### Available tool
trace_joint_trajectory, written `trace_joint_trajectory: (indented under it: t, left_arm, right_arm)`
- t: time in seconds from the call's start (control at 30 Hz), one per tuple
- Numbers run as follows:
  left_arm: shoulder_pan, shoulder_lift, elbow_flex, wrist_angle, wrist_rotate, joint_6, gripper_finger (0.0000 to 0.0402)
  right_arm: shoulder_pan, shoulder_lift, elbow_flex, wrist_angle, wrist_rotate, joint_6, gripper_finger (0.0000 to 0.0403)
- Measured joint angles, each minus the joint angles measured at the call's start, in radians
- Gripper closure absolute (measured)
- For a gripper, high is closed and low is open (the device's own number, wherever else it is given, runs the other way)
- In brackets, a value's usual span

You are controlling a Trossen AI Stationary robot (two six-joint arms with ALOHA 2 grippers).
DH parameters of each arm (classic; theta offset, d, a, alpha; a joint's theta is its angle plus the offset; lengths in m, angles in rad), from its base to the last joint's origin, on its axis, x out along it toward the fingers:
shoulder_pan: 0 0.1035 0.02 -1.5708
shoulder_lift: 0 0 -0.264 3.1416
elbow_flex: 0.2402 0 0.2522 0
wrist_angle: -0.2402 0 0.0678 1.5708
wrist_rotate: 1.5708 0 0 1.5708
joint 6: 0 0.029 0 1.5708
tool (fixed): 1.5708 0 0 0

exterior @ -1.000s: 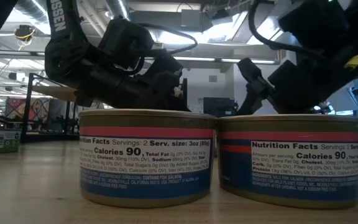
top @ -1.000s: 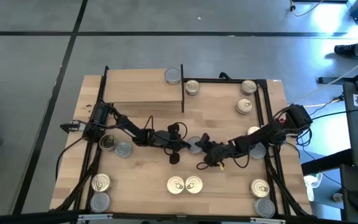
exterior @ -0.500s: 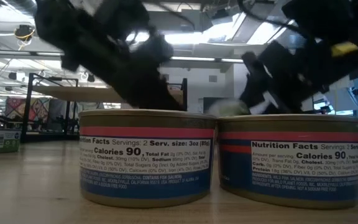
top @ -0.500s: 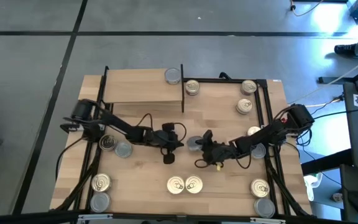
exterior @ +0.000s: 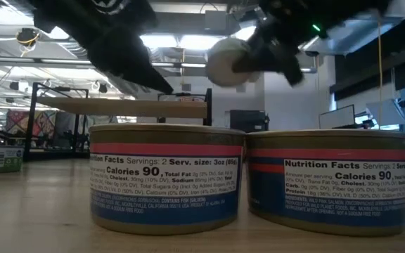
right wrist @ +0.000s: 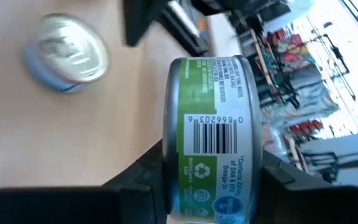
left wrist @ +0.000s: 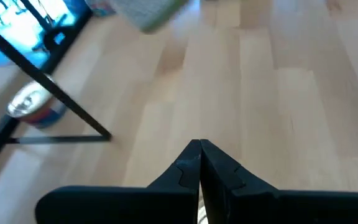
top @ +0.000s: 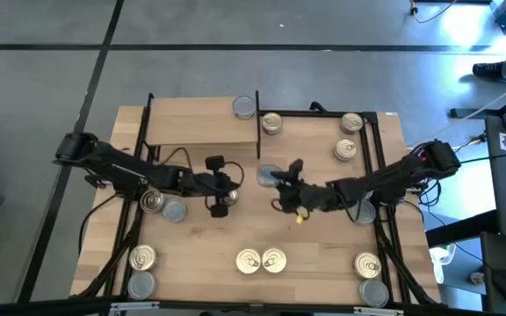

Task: Stack canned seafood by type on shelf
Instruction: Stack the green tuna can on top of the green tuna can on the shelf

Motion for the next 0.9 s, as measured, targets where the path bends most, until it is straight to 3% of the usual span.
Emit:
trace_joint_trajectory:
  t: [0.4,0.9]
  left_arm:
    - [0.135,-0.318,-0.217,0.126,-0.006,0.098,0.0400]
    - [0.223,-0.336,-0.249,0.123,-0.004,0.124,0.0400]
  right_arm:
    - [-0.240,0.052,0.348,-0.229,-0.048,-0.013,0.0263]
    - [-0.474,0.303,0.637,-0.285,-0.202,-0.022,0.0263]
